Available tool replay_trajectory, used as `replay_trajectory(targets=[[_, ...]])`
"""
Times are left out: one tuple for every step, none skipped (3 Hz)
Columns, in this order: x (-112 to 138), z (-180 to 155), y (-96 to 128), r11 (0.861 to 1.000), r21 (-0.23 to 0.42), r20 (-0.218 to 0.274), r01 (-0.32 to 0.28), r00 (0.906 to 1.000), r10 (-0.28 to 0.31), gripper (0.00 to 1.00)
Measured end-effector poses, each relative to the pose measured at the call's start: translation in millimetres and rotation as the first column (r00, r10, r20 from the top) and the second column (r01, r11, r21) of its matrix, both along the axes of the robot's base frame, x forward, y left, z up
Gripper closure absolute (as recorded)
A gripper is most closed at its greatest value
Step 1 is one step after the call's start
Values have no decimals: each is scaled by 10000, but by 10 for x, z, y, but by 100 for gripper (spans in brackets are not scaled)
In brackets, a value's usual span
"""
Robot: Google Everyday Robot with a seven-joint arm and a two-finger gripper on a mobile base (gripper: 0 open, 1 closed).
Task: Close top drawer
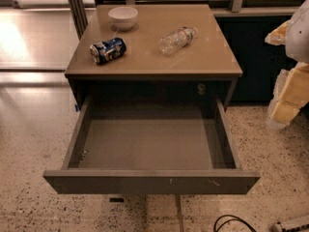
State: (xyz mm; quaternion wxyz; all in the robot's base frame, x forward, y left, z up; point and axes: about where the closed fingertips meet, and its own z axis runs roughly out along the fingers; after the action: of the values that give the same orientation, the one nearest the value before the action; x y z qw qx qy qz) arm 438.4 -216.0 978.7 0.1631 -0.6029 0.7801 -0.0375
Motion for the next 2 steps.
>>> replay_trajectory(targets=[[0, 1, 0, 10000, 0, 3, 0, 10000, 0, 0], [-83, 127, 6, 10000, 41, 427, -2, 9991, 0, 19]])
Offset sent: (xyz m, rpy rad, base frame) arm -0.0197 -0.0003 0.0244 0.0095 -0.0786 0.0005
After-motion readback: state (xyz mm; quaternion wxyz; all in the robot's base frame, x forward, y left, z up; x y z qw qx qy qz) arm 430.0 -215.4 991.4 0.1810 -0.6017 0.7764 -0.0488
